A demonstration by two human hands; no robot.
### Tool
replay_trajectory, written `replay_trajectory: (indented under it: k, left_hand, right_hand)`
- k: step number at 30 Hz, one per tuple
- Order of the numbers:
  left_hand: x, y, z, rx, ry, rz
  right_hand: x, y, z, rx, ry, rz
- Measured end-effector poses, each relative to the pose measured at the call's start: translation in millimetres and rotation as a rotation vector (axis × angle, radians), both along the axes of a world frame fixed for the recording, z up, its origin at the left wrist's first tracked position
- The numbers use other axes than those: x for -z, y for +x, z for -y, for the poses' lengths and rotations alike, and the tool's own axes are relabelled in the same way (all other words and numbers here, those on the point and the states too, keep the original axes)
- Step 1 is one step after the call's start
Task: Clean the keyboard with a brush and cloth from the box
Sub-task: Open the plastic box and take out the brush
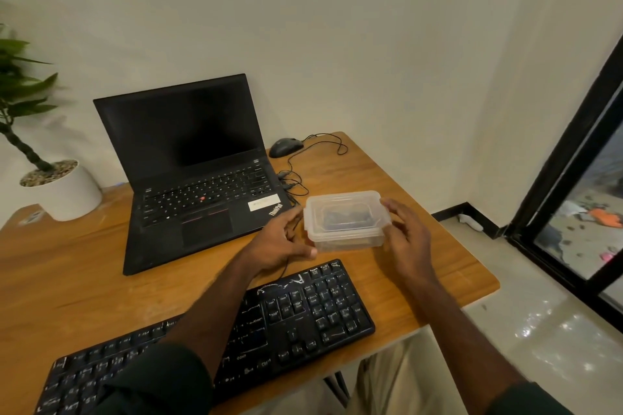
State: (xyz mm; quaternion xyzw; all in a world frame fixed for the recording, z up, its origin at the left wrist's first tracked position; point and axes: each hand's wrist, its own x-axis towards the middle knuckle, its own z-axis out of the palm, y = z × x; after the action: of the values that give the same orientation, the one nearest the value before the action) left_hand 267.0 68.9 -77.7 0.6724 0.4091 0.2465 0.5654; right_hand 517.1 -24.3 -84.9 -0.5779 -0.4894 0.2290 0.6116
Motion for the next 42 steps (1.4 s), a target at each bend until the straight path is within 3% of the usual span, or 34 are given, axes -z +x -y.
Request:
replay_trajectory:
  k: [6, 18, 28, 34, 42]
  left_hand:
    - [-5, 6, -7, 0.036, -0.058, 0.110]
    - [8, 7, -13, -0.038, -0.058, 0.142]
    - [10, -11, -22, 0.068, -0.085, 0.115]
    - [11, -11, -21, 0.073, -0.064, 0.125]
    - [13, -10, -26, 0.070, -0.047, 0.110]
  right_hand:
    - [6, 1, -2, -0.086, -0.090, 0.293]
    - [5, -2, -4, -0.089, 0.004, 0.081]
    - [-34, 31, -74, -0.043, 0.006, 0.309]
    - [-41, 47, -131, -0.071, -0.219, 0.277]
    - [-33, 40, -183, -0.219, -0.484, 0.581]
